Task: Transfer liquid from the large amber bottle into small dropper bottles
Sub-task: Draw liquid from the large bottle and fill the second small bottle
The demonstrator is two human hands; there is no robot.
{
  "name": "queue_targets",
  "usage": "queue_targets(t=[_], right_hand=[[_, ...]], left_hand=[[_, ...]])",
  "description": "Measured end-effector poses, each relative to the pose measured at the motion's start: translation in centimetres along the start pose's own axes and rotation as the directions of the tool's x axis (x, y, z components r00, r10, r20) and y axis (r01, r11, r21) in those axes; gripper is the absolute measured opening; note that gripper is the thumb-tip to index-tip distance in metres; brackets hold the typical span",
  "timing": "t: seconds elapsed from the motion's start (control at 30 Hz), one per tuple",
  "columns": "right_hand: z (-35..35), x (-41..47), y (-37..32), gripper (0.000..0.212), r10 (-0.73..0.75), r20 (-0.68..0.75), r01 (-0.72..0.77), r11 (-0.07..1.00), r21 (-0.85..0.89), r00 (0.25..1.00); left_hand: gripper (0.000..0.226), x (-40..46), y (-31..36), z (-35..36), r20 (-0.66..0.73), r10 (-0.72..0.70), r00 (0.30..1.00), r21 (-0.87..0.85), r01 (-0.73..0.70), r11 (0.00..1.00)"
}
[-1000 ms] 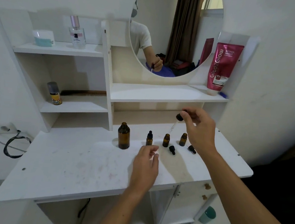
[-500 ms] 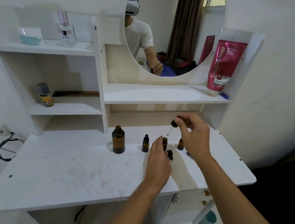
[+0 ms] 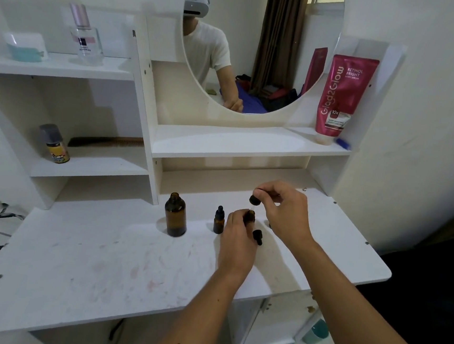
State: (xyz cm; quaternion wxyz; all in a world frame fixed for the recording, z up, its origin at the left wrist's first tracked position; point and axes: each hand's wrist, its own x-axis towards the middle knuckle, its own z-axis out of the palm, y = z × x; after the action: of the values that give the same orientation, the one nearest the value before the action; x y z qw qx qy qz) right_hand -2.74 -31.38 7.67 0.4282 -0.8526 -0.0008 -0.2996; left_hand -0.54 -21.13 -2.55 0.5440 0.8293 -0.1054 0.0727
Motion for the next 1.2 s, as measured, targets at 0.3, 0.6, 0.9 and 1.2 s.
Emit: queue_targets(t=[0.3,0.6,0.9,1.2], right_hand=[[0.0,-0.2,0.2,0.008,-0.027,0.013,0.028,0.996,-0.083,1.0],[-0.6,-0.7,-0.6,0.005,0.062,0.046,-0.061,0.998,-0.023,0.997],[-2.1,0.4,-3.4,0.013,-0.001,-0.074,-0.001,1.0,-0.027,0.997],[1.2,0.6,-8.9,0.013,-0.16,-0.088,0.162,0.987,0.021,0.983]], left_hand=[[0.019,-0.1,0.2,-0.2,0.001,0.043,0.999,0.058,-0.043,0.997],[0.05,-1.3,1.7,-1.4,0.041,0.0,0.999,0.077,-0.003,0.997],[0.048,-4.1,1.4,-3.8,0.09,-0.016,0.996,0.028,0.014,1.0],[0.035,-6.0,-0.5,-10.5,0.056,-0.055,0.997,-0.015,0.056,0.998]])
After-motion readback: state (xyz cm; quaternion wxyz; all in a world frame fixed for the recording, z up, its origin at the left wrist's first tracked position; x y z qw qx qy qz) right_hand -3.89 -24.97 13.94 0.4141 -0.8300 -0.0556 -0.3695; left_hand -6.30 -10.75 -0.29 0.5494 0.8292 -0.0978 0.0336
